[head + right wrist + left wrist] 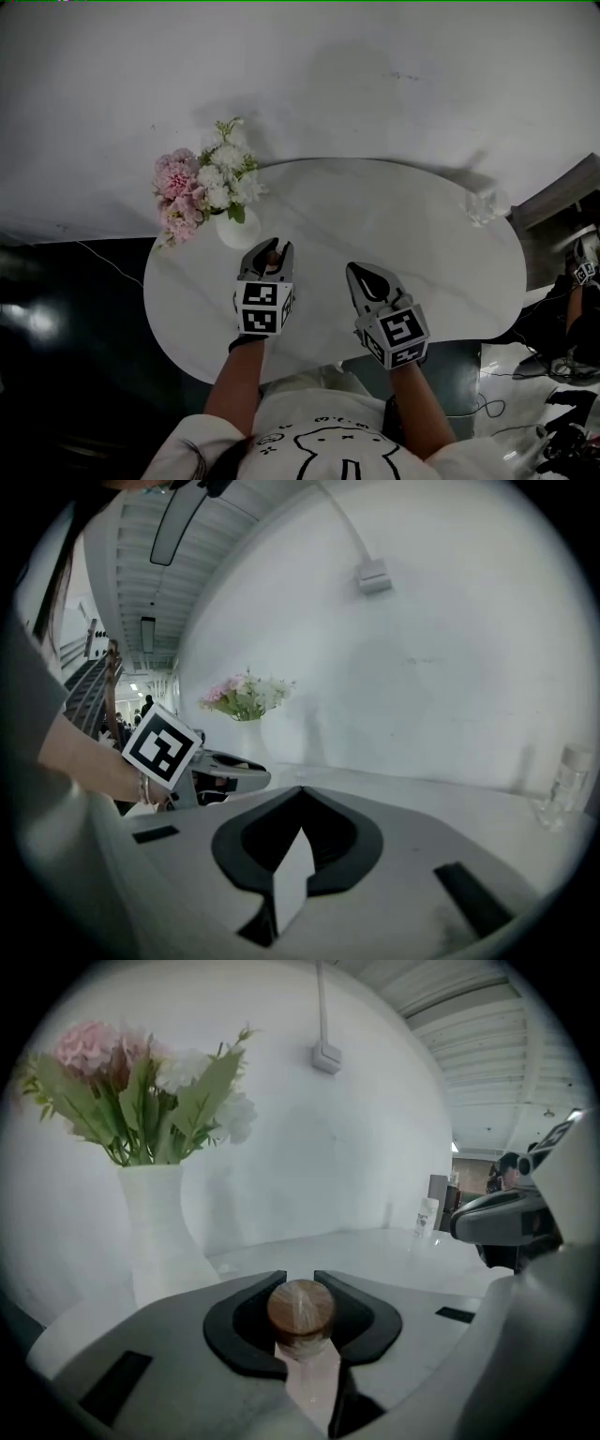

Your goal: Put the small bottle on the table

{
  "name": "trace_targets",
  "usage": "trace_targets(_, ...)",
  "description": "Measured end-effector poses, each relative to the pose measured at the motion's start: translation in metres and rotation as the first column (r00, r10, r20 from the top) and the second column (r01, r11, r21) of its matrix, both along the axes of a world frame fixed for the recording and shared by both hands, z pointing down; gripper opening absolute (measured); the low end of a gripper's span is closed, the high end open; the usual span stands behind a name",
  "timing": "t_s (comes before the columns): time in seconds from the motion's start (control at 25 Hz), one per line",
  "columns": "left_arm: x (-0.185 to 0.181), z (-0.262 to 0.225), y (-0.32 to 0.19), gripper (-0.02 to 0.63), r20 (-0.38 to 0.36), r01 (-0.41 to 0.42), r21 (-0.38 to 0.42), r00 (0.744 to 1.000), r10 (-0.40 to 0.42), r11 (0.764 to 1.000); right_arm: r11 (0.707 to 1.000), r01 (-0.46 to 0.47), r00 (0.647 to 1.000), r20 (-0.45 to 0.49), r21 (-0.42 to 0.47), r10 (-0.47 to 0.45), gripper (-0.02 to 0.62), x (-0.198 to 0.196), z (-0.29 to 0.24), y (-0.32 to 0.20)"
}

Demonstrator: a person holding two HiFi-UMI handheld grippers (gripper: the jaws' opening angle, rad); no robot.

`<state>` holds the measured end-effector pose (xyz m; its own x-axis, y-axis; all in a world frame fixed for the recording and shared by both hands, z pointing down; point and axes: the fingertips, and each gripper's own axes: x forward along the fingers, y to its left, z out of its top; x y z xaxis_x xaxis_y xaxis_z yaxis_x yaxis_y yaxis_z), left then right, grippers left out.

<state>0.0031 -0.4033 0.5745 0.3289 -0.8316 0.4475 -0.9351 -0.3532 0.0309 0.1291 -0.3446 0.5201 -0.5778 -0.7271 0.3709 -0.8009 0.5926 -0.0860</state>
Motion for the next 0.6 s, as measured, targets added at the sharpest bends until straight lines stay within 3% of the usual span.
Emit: trace_targets(0.6, 0.005, 0.043, -0.013, 0.095, 0.019, -0.036, -0.12, 0.999, 0.039, 0.992, 0.999, -0.004, 1.0, 0.002, -0.042, 0.004, -0.006, -0.013, 0.021, 0.003)
